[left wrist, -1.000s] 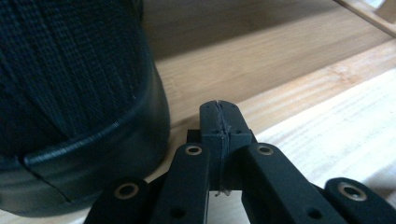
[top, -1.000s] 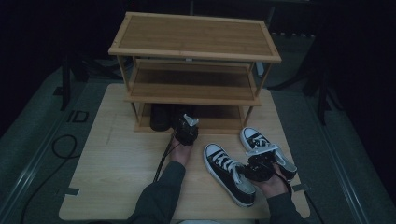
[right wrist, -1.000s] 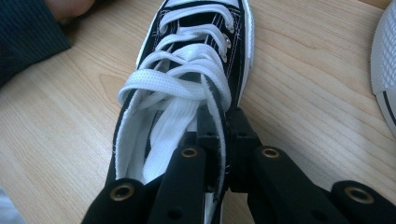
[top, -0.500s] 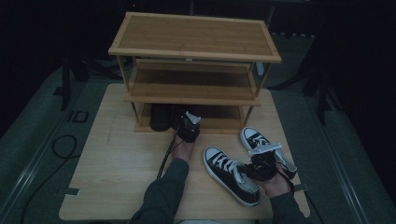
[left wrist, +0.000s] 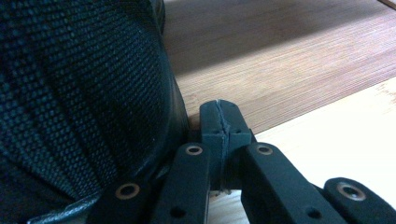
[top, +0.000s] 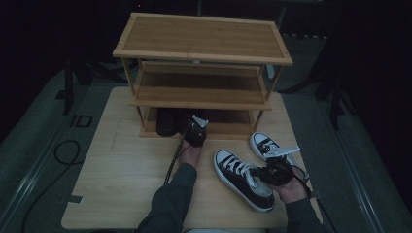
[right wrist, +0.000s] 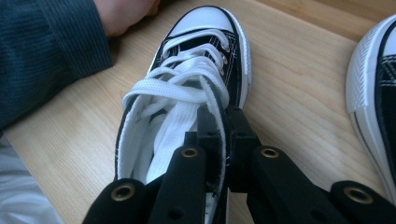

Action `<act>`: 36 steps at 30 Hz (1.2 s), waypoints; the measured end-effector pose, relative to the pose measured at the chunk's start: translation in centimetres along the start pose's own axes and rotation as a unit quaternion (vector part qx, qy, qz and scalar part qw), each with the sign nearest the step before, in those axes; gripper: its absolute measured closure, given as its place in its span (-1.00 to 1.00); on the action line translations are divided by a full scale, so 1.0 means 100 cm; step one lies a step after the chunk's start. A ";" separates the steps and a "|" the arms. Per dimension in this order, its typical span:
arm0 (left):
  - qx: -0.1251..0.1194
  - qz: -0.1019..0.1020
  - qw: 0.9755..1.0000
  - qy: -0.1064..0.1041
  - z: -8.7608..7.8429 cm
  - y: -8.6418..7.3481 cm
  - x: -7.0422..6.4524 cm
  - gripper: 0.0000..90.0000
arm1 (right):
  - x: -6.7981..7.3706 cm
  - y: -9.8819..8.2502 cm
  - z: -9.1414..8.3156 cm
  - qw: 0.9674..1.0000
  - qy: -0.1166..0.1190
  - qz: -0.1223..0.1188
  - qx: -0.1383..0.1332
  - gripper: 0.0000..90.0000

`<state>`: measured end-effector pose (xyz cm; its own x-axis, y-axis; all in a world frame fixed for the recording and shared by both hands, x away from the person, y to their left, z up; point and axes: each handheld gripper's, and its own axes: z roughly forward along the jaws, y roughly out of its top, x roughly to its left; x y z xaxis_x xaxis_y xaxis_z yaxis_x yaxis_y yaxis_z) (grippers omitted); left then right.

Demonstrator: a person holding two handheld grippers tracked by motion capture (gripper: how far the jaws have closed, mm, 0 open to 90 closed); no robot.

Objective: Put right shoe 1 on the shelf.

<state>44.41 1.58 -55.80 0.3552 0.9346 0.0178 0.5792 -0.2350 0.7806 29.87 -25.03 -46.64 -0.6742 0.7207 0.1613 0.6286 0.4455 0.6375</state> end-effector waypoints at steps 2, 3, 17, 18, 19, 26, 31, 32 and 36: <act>0.000 0.000 1.000 0.000 0.000 0.000 0.000 1.00 | 0.000 0.002 -0.002 1.000 0.001 -0.001 -0.003 0.93; 0.000 0.001 1.000 0.000 0.000 0.000 0.000 1.00 | -0.001 0.003 -0.003 1.000 0.001 -0.002 -0.005 0.93; 0.001 -0.003 1.000 -0.004 0.000 0.000 0.001 1.00 | -0.007 0.020 -0.023 1.000 0.000 -0.011 -0.024 0.93; 0.001 -0.002 1.000 -0.003 0.000 0.000 0.001 1.00 | -0.007 0.021 -0.024 1.000 0.000 -0.010 -0.026 0.93; 0.001 -0.002 1.000 -0.003 0.000 0.000 0.001 1.00 | -0.008 0.023 -0.027 1.000 0.000 -0.011 -0.028 0.93; 0.000 -0.006 1.000 -0.007 0.000 0.000 0.002 1.00 | -0.009 0.030 -0.035 0.999 0.005 -0.011 -0.040 0.93; 0.001 -0.006 1.000 -0.007 0.000 0.000 0.002 1.00 | -0.011 0.035 -0.041 0.999 0.002 -0.012 -0.044 0.93; 0.001 -0.006 1.000 -0.007 0.000 0.000 0.002 1.00 | -0.012 0.036 -0.042 0.999 0.002 -0.012 -0.043 0.93; 0.001 -0.006 1.000 -0.007 0.000 0.000 0.002 1.00 | -0.015 0.040 -0.047 0.999 0.004 -0.010 -0.048 0.93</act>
<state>44.48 1.79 -55.79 0.3596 0.9331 -0.0003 0.5846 -0.2250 0.7795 31.59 -26.81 -40.80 -0.6895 0.7080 0.1525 0.5751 0.4072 0.7096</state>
